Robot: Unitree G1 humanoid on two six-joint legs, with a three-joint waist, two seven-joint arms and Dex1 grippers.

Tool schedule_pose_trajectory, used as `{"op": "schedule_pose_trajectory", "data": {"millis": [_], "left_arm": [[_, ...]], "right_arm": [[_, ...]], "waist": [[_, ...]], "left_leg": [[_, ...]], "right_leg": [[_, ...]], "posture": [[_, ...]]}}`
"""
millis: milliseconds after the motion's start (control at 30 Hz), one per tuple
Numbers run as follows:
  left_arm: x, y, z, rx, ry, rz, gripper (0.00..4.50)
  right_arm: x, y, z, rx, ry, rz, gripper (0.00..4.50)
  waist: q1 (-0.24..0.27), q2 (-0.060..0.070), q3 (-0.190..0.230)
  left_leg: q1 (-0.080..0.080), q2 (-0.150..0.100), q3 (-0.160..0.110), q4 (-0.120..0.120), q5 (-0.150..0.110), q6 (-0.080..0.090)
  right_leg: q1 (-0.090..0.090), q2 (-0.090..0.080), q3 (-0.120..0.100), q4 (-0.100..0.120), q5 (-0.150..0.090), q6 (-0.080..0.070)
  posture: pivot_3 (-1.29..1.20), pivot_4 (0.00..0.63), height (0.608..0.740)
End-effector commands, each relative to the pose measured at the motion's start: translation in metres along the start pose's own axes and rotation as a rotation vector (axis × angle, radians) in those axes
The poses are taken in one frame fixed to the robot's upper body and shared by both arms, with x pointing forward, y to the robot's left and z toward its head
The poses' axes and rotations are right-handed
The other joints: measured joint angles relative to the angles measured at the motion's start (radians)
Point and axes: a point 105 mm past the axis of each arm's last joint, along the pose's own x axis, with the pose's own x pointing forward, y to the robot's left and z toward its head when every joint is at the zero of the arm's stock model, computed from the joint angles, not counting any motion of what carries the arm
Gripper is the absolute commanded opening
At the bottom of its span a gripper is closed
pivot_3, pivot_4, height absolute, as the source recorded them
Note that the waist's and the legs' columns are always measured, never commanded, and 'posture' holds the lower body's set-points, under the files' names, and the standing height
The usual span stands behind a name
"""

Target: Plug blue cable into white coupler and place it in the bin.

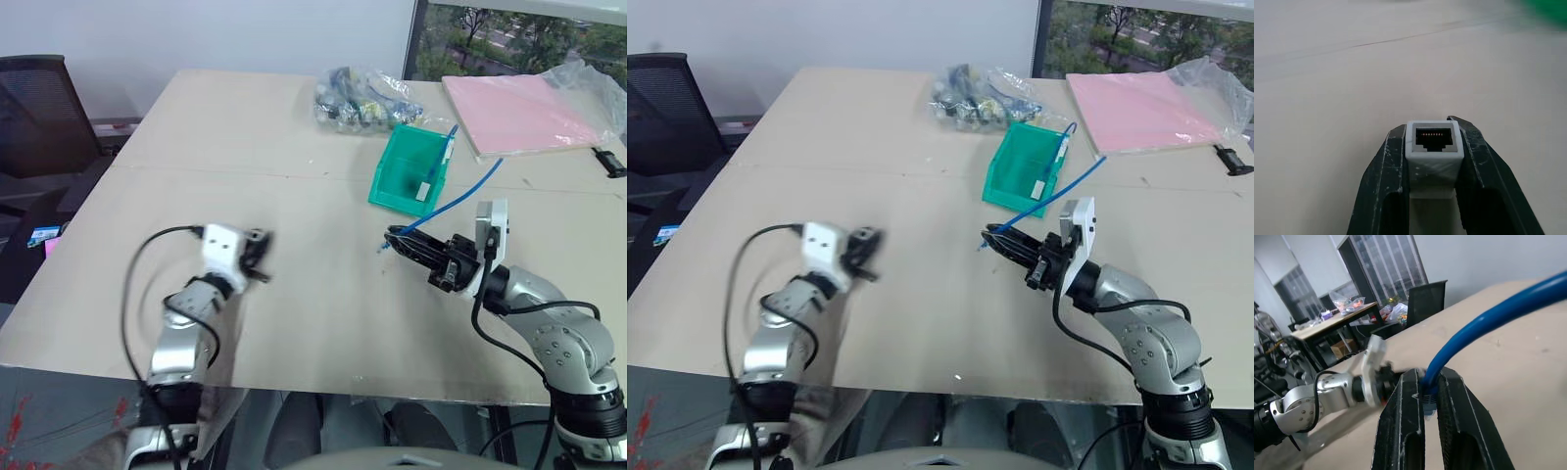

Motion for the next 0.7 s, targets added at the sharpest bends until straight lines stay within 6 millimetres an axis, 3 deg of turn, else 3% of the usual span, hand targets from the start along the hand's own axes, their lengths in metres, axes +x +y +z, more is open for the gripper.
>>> {"op": "schedule_pose_trajectory", "data": {"millis": [33,167,267,367,567,700], "left_arm": [[0.019,-0.049,0.005,0.017,-0.001,-0.380,0.61],[0.036,-0.080,-0.002,0.131,0.070,-0.734,0.61],[0.043,-0.083,-0.006,0.208,0.109,-0.883,0.61],[0.048,-0.081,-0.010,0.283,0.140,-0.971,0.61],[0.048,-0.085,-0.009,0.309,0.147,-1.109,0.61],[0.048,-0.088,-0.011,0.319,0.146,-1.145,0.61]], "right_arm": [[0.004,0.004,0.004,-0.079,0.012,0.046,0.00],[0.002,0.002,-0.011,-0.177,0.111,0.084,0.00],[-0.004,-0.001,-0.024,-0.248,0.186,0.116,0.00],[-0.005,-0.002,-0.035,-0.308,0.239,0.149,0.00],[0.011,-0.004,-0.048,-0.395,0.250,0.175,0.00],[0.010,-0.017,-0.054,-0.451,0.277,0.138,0.00]], "waist": [[-0.002,0.000,0.000],[-0.005,0.000,0.000],[-0.005,0.000,0.000],[-0.004,0.000,0.000],[-0.005,0.000,0.000],[-0.004,0.000,0.000]], "left_leg": [[0.000,0.000,0.000,0.000,0.000,0.000],[-0.001,0.000,0.000,-0.001,0.000,0.000],[-0.002,0.000,0.001,-0.001,0.000,0.000],[-0.003,0.000,0.001,0.000,0.000,0.000],[-0.003,0.000,0.001,0.001,0.000,0.000],[-0.003,0.000,0.001,0.003,0.000,0.000]], "right_leg": [[-0.001,0.000,0.000,0.000,0.000,0.000],[-0.002,0.001,0.000,-0.002,0.000,0.000],[-0.003,0.001,0.000,-0.004,0.000,0.000],[-0.002,0.001,0.000,-0.006,0.000,0.000],[-0.002,0.001,-0.001,-0.005,0.000,0.000],[-0.002,0.001,-0.001,-0.005,0.000,0.000]], "posture": [[0.00,0.150,0.740],[0.00,0.150,0.740],[0.00,0.150,0.740],[0.00,0.150,0.740],[0.00,0.150,0.740],[0.00,0.150,0.740]]}}
